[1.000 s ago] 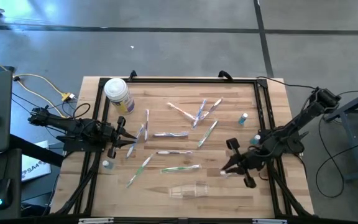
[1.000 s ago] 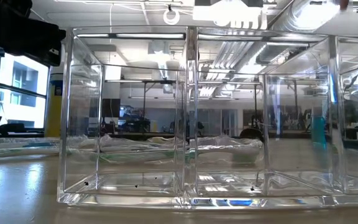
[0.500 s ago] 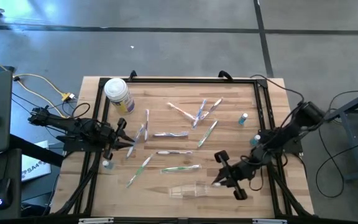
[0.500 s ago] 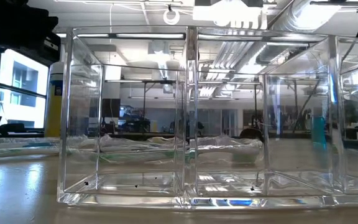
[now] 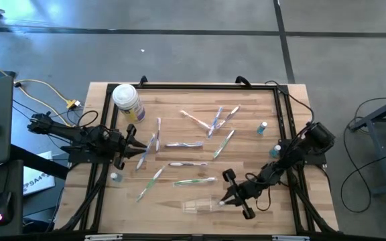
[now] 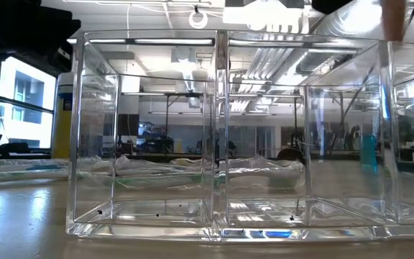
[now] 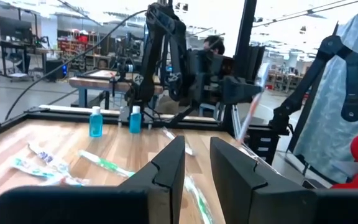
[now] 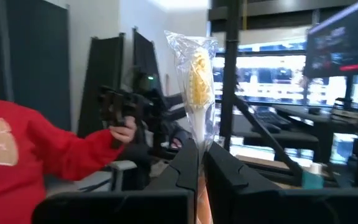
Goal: Pick & Place toothbrushing station
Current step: Put the right orange toothbrush into the transparent bin
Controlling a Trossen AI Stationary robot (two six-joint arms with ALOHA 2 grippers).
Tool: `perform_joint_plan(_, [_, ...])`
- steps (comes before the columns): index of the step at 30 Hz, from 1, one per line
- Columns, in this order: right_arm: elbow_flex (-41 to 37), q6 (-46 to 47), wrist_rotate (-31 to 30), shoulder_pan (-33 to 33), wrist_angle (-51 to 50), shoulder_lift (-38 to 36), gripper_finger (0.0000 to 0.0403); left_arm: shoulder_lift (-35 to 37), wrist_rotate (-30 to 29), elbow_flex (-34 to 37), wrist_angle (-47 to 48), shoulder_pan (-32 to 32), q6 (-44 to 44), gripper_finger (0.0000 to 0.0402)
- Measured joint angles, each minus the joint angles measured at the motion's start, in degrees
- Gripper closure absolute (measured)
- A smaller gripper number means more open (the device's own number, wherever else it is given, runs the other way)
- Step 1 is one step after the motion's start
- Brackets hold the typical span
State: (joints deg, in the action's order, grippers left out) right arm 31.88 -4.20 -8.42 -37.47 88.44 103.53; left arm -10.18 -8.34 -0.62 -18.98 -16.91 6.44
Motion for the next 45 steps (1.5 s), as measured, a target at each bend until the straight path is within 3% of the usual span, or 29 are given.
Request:
perform_joint_plan(9, [-0.04, 3.02, 4.21, 2.75, 0.2, 1.27, 0.0399, -8.99, -0.19, 0.0, -9.81, 0.0, -0.18, 0.0325])
perform_joint_plan(26, [0.01, 3.97, 3.63, 2.22, 0.33, 2.9, 0.0399, -27.23, -0.37, -3.66, -23.12, 0.02, -0.16, 0.0325])
perform_joint_plan(32, [-0.31, 4.41, -0.46, 2.22, 0.35, 2.87, 0.0399, -32.98, -0.34, -3.89, -32.98, 0.02, -0.55, 0.0325])
perform_joint_plan(39, [-4.11, 3.88, -7.38, 0.14, 0.42, 1.3, 0.0399, -35.01, -0.39, -3.91, -35.16, 0.02, -1.84, 0.0325])
perform_joint_plan(45, [-4.44, 3.08, -6.02, -0.74, 0.48, -0.27, 0.0399, -35.07, -0.43, -3.93, -34.87, 0.02, -1.45, 0.0325])
